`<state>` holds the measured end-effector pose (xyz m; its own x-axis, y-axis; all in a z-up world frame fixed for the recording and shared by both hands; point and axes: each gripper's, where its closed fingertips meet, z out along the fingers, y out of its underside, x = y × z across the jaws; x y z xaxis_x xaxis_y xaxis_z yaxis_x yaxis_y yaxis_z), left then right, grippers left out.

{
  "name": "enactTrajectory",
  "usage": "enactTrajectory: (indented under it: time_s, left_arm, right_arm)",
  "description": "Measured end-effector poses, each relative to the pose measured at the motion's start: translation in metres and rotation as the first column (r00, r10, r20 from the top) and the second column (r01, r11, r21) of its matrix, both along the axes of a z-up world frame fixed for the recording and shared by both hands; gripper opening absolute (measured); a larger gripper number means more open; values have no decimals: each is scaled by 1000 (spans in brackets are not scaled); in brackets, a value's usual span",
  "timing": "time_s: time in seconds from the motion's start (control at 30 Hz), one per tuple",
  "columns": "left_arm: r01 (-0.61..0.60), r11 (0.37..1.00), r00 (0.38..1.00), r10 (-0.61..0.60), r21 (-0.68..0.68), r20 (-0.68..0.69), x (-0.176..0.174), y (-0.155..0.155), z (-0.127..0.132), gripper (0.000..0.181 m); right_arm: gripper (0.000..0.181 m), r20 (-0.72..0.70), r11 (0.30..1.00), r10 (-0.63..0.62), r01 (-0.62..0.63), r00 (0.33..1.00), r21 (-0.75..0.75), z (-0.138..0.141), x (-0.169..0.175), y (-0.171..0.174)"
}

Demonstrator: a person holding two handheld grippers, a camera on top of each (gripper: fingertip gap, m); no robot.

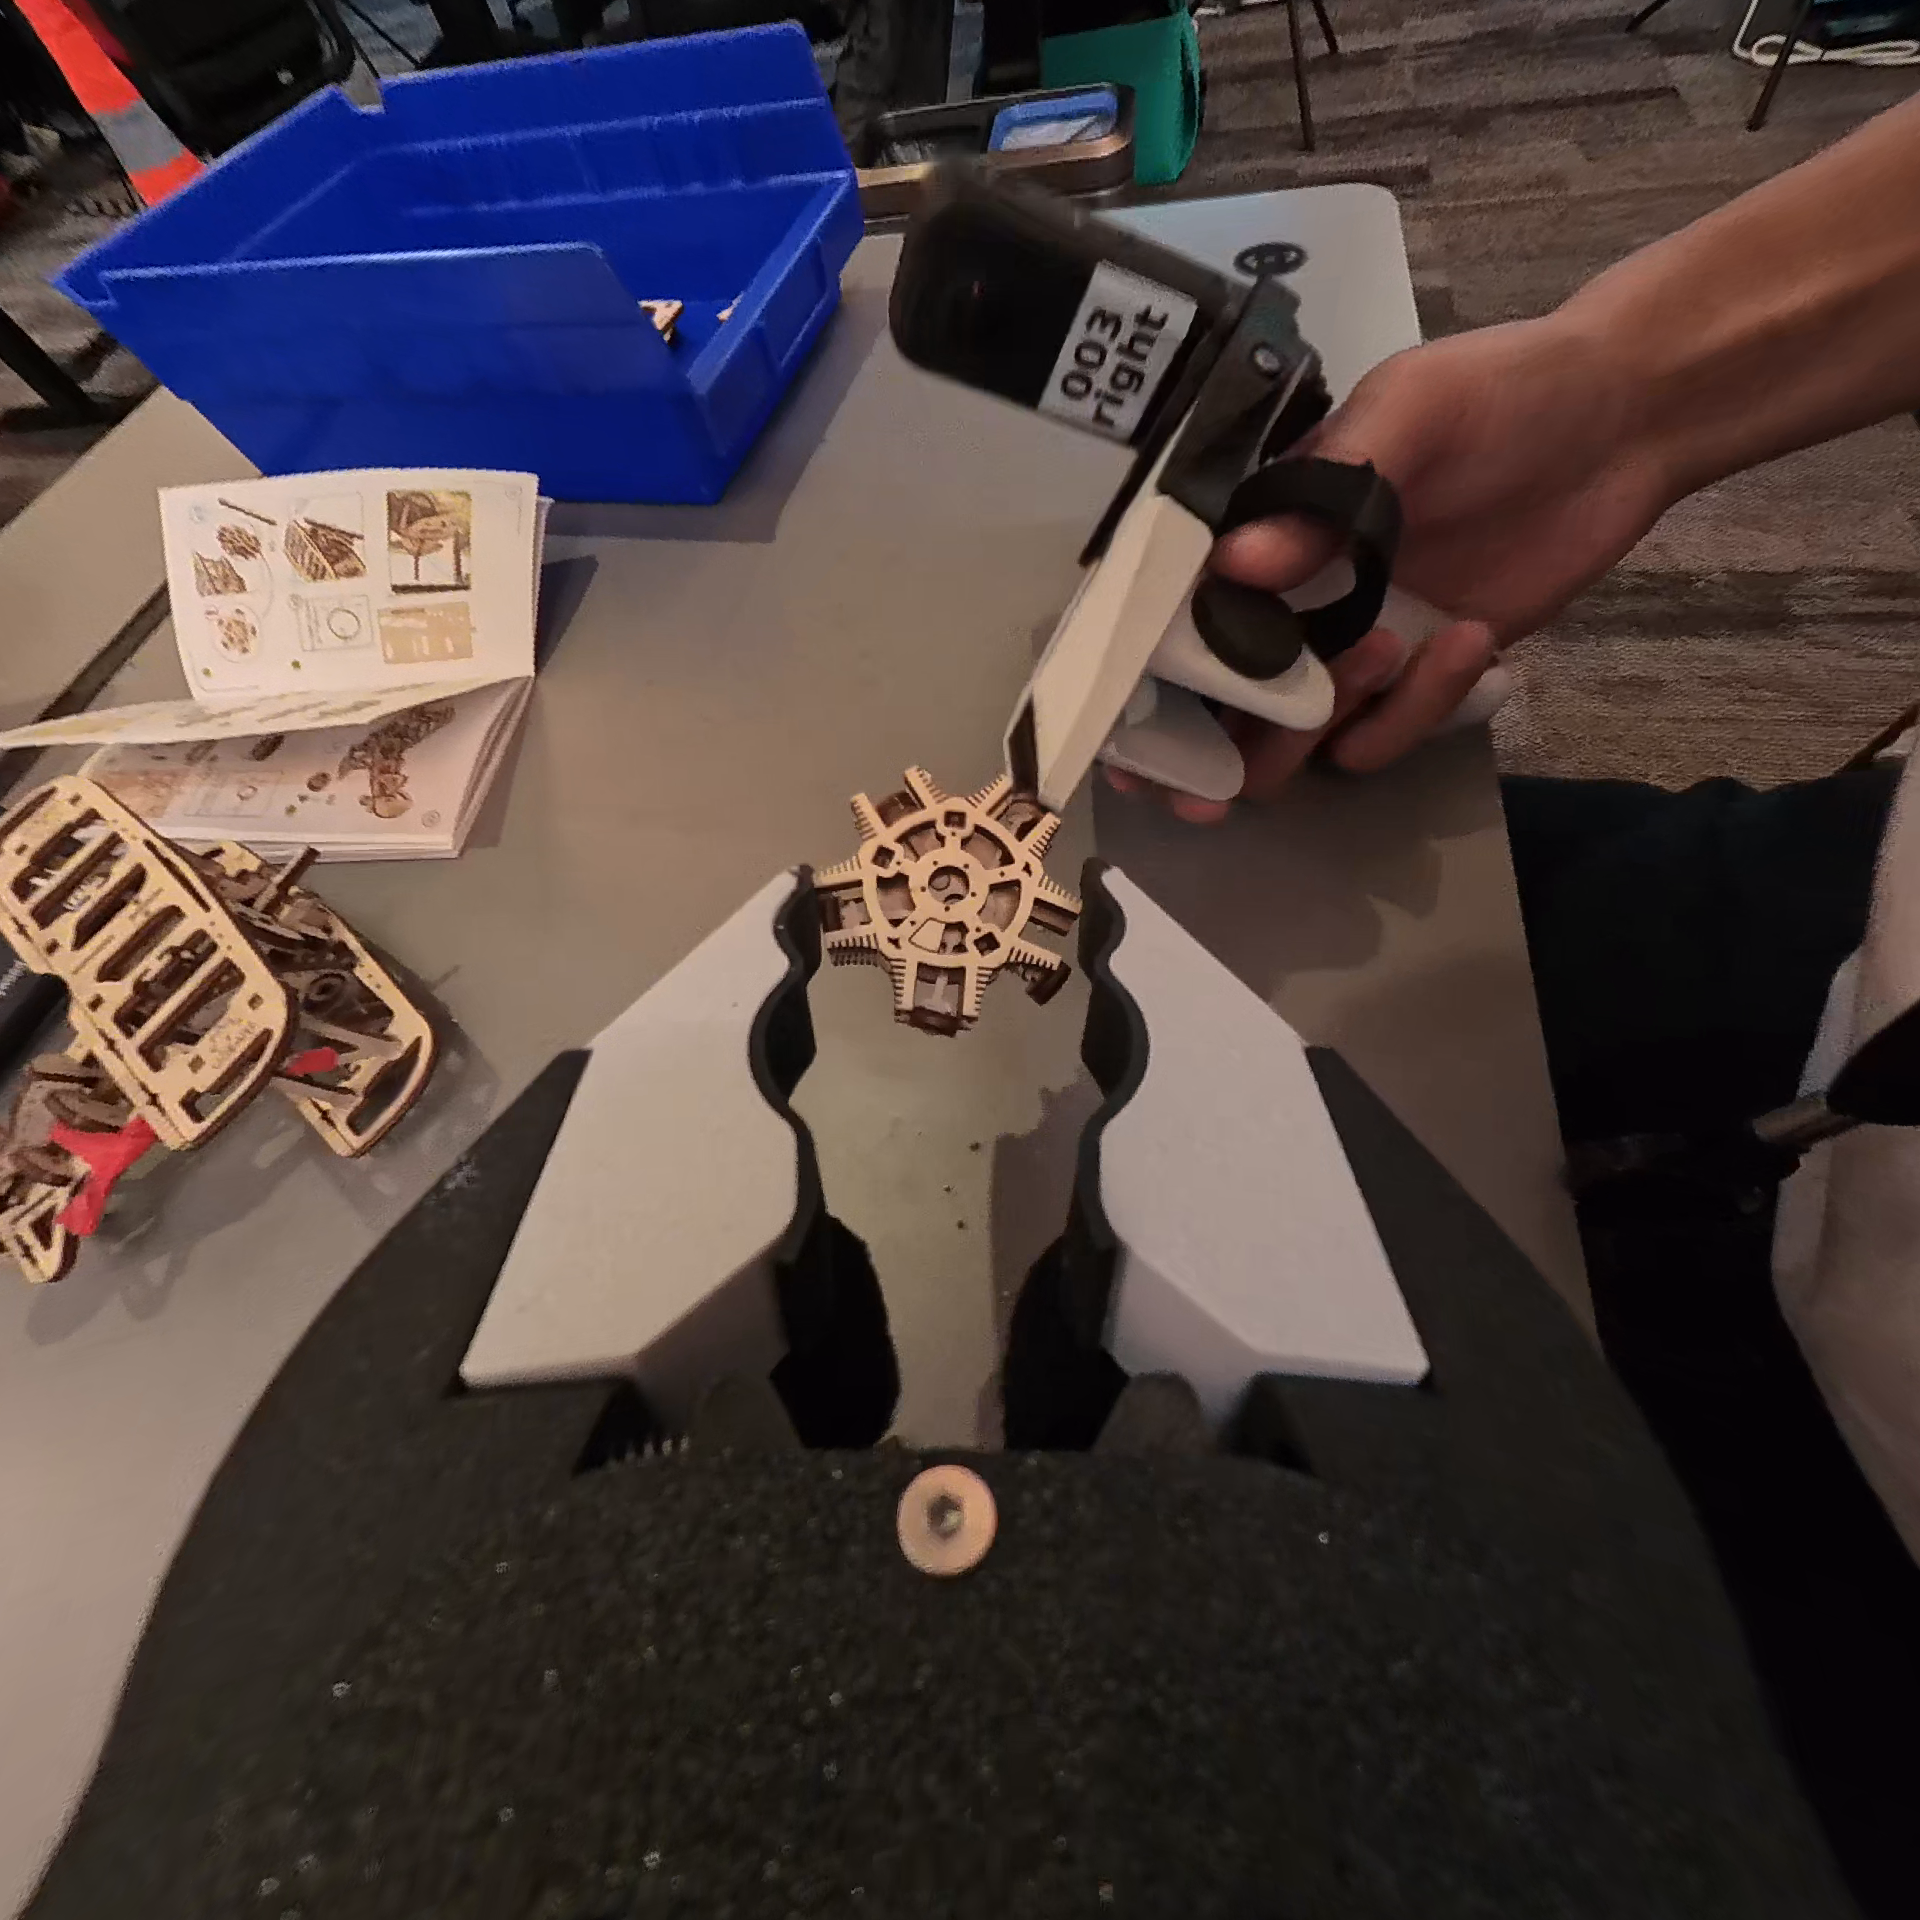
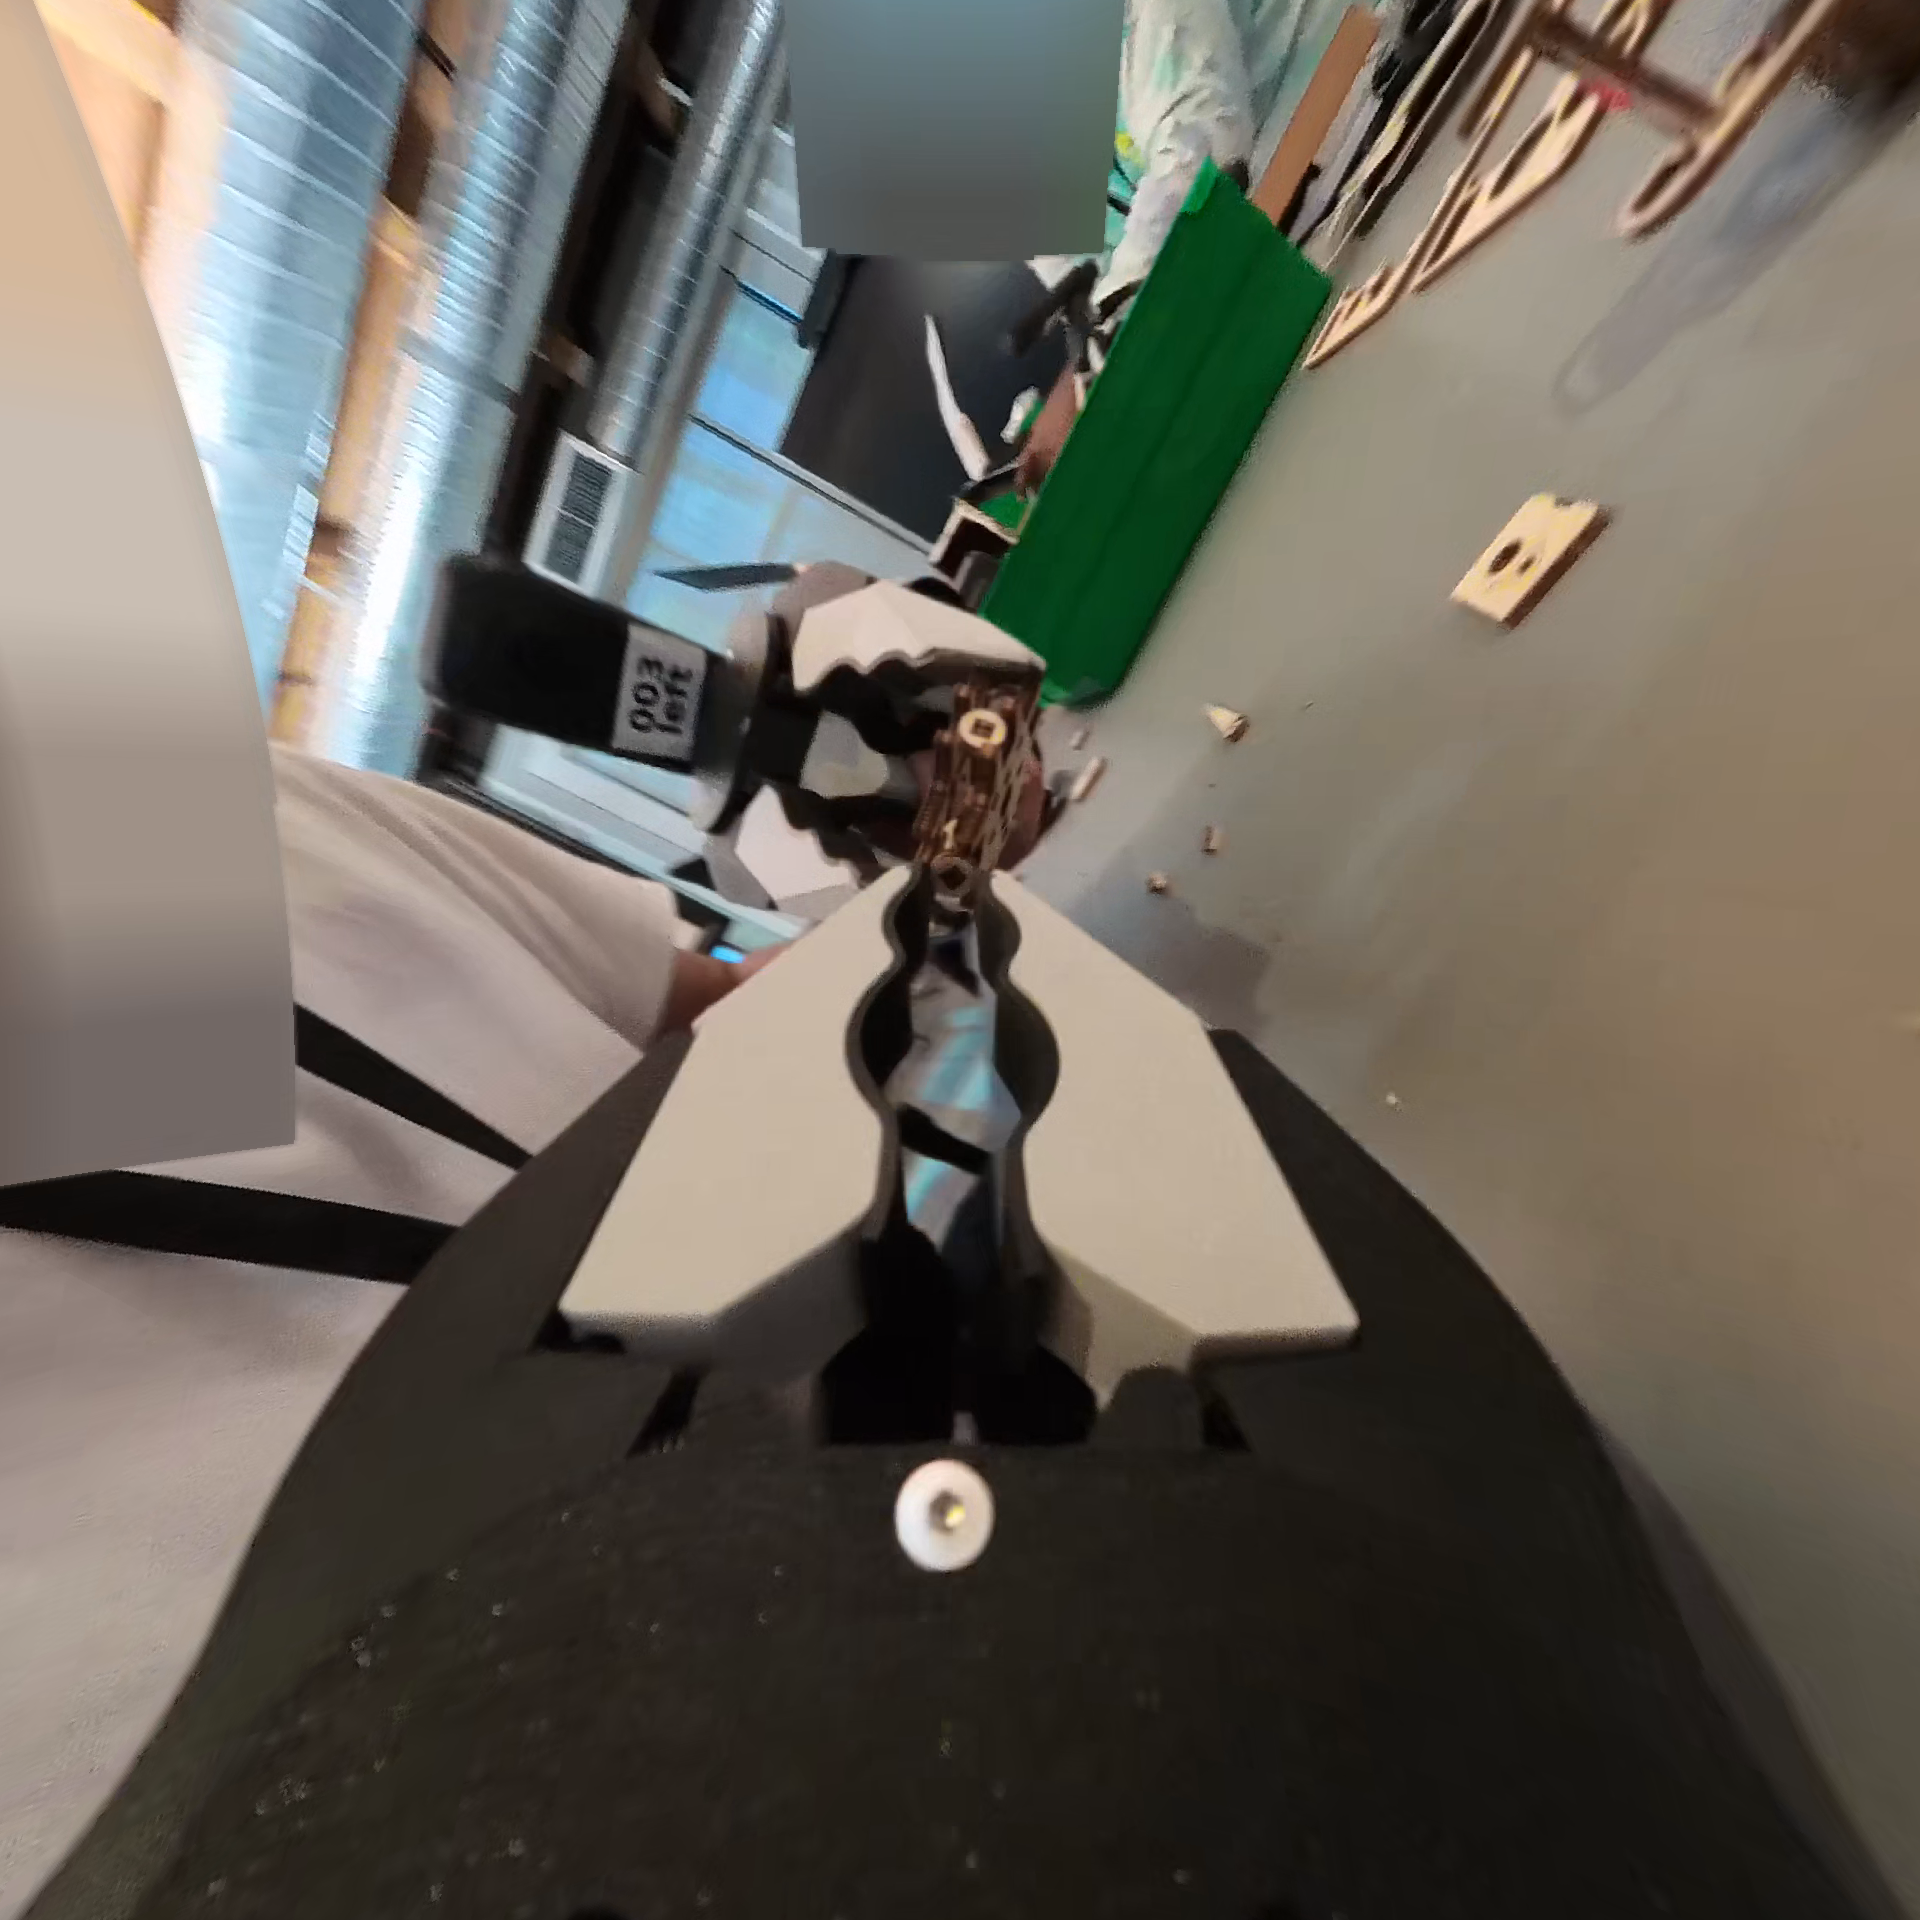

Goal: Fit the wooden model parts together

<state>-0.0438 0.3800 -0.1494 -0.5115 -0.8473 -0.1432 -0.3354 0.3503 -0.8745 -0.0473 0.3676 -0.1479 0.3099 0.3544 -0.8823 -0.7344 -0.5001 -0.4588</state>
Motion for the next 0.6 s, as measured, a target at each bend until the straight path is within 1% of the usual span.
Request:
enactTrajectory:
  time_s: [0.07,0.13,0.23,0.3,0.4,0.6]
  left_arm:
    - [-4,1000,1000,3,-25,-20,0,0,-2,48]
    - [-7,999,999,5,-54,-47,0,0,-4,48]
    - [-21,994,997,13,-112,-69,1,0,-5,48]
    - [-32,987,996,19,-160,-84,2,1,-6,47]
    - [-43,974,994,20,-223,-104,2,3,-8,48]
    - [-46,936,995,10,-348,-104,4,1,-5,48]
  right_arm:
    - [7,141,999,-41,35,989,40,-1,0,0]
    - [7,263,996,-68,53,962,66,-2,0,0]
    - [7,401,991,-122,85,908,108,-2,2,2]
    - [7,465,987,-146,99,873,123,-3,3,3]
    - [7,492,989,-144,106,859,105,-4,3,5]
    - [13,419,994,-105,93,902,48,0,4,4]
